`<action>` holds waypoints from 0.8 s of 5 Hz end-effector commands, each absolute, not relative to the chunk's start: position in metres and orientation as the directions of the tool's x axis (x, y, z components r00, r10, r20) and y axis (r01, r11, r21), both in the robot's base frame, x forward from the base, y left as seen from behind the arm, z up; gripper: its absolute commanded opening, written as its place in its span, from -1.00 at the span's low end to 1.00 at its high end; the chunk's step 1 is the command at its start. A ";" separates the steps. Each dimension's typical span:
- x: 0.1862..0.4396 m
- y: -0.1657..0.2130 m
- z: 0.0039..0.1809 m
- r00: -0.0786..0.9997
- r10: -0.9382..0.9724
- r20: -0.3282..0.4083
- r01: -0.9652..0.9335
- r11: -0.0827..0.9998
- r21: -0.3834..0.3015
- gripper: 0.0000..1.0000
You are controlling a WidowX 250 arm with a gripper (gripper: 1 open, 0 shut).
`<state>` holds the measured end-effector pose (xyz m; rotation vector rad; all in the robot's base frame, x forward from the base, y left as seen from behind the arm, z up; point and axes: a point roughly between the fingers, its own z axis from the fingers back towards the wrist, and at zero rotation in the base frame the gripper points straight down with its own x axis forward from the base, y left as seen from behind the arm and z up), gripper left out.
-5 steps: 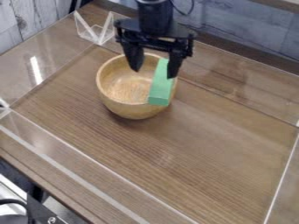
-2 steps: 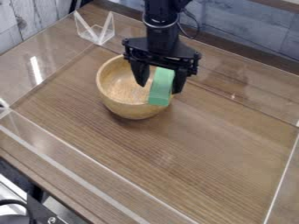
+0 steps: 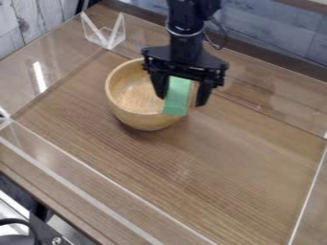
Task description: Put green object into wooden bowl
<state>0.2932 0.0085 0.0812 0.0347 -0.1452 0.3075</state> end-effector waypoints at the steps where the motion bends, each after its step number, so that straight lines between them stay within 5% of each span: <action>1: 0.301 0.014 0.089 0.942 0.269 0.203 -0.273 0.962 -0.005 1.00; 4: 0.298 0.043 0.076 0.931 0.297 0.213 -0.302 0.953 -0.008 1.00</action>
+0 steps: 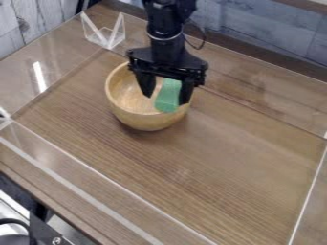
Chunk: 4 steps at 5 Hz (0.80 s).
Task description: Put green object into wooden bowl
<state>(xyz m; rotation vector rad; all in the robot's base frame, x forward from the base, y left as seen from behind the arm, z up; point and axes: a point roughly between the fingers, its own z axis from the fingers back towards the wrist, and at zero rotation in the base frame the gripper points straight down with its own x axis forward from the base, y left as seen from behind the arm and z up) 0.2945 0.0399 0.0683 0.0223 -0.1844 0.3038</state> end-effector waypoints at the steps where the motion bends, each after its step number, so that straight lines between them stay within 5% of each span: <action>1: 0.297 0.031 0.074 0.932 0.297 0.209 -0.301 0.954 -0.013 1.00; 3: 0.297 0.013 0.064 0.925 0.321 0.202 -0.325 0.946 -0.013 1.00; 4: 0.302 0.011 0.074 0.941 0.274 0.200 -0.276 0.961 -0.016 1.00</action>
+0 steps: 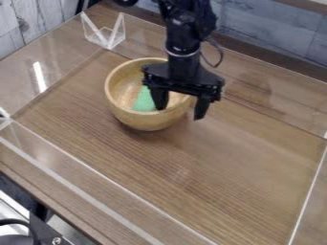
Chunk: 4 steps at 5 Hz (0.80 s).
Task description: Put green object into wooden bowl
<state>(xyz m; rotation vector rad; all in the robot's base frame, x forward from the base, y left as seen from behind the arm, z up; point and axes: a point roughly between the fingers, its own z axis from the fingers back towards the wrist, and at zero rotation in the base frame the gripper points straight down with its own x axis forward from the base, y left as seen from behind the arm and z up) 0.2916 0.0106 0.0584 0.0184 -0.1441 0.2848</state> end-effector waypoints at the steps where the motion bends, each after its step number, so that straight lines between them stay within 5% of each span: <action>1: 0.305 0.009 0.083 0.953 0.229 0.197 -0.230 0.973 -0.020 1.00; 4: 0.303 0.010 0.103 0.895 0.392 0.212 -0.388 0.919 -0.061 1.00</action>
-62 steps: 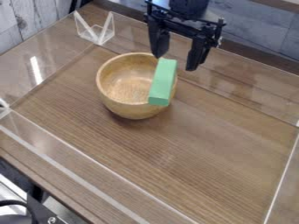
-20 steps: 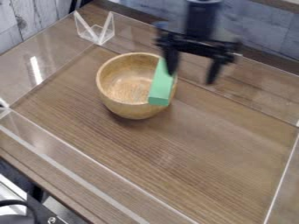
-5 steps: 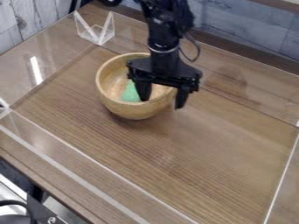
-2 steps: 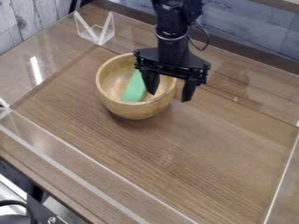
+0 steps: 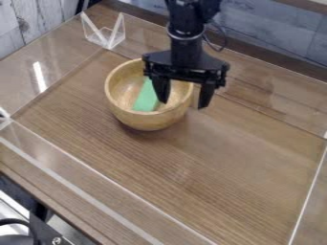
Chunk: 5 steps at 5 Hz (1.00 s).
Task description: Put green object into wooden bowl
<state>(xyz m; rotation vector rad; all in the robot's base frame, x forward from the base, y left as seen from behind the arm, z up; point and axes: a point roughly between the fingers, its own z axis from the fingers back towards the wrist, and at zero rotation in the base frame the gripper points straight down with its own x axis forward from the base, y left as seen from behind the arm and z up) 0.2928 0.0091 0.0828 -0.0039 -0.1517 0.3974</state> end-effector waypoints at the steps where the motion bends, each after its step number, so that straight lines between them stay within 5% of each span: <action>1: 0.303 0.002 0.117 0.900 0.378 0.218 -0.370 0.926 -0.081 1.00; 4: 0.300 -0.042 0.152 0.927 0.297 0.231 -0.281 0.954 -0.101 1.00; 5: 0.294 -0.057 0.149 0.949 0.219 0.228 -0.202 0.975 -0.092 1.00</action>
